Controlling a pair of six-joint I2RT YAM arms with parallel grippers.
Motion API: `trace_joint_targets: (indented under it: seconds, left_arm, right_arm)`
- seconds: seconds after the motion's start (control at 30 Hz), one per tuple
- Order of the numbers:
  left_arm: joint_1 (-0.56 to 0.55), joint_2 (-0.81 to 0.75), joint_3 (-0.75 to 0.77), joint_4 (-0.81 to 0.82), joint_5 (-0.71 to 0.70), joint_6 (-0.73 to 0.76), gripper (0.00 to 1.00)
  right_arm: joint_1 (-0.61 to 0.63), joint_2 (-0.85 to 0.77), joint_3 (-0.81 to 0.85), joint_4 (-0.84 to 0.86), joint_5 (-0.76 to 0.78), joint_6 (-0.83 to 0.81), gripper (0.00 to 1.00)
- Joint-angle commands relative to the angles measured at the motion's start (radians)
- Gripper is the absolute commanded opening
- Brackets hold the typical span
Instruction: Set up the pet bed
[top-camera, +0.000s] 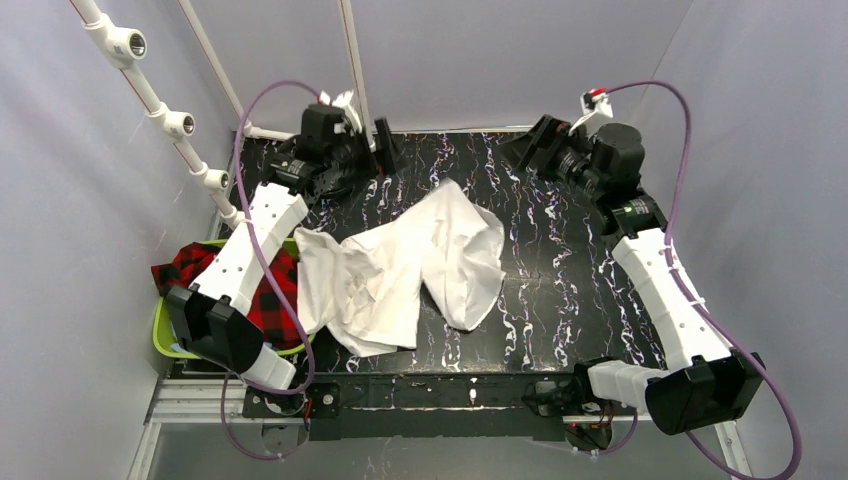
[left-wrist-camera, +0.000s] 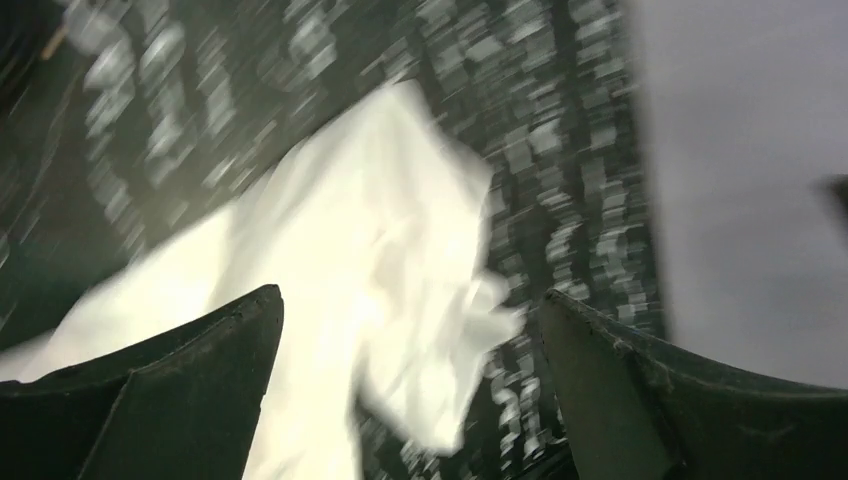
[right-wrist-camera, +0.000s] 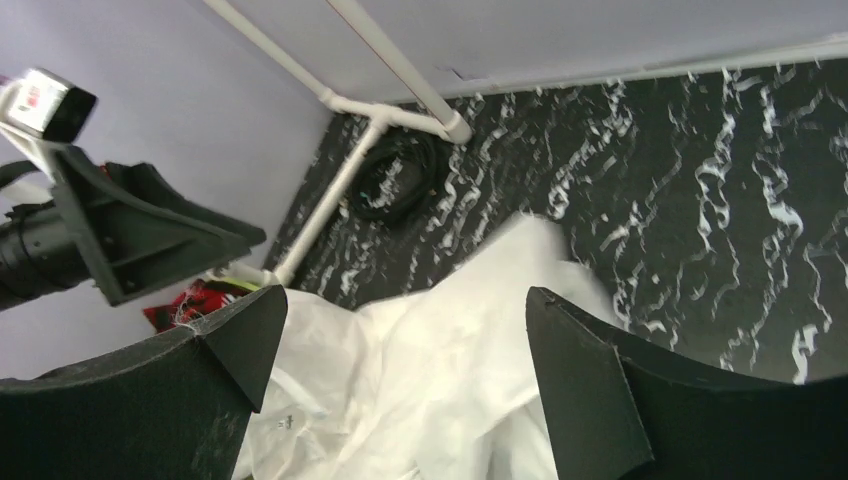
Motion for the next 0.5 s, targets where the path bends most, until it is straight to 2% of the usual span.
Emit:
trace_joint_targets:
  seconds: [0.0, 0.13, 0.27, 0.37, 0.47]
  left_arm:
    - [0.011, -0.127, -0.111, -0.318, -0.293, 0.039, 0.98]
    - [0.011, -0.275, -0.253, -0.326, -0.325, 0.023, 0.98]
    - [0.014, -0.429, -0.333, -0.403, -0.532, -0.066, 0.98]
    - [0.018, -0.543, -0.368, -0.47, -0.714, -0.132, 0.98]
    - [0.019, -0.62, -0.37, -0.488, -0.78, -0.123, 0.98]
  right_arm:
    - [0.068, 0.01, -0.088, -0.083, 0.078, -0.083, 0.98]
    - [0.263, 0.109, -0.144, -0.055, 0.176, -0.143, 0.94]
    - [0.493, 0.241, -0.128, 0.01, 0.24, -0.188, 0.93]
    - [0.621, 0.329, -0.11, 0.089, 0.191, -0.208, 0.95]
    - [0.694, 0.411, -0.086, 0.177, 0.074, -0.204, 0.97]
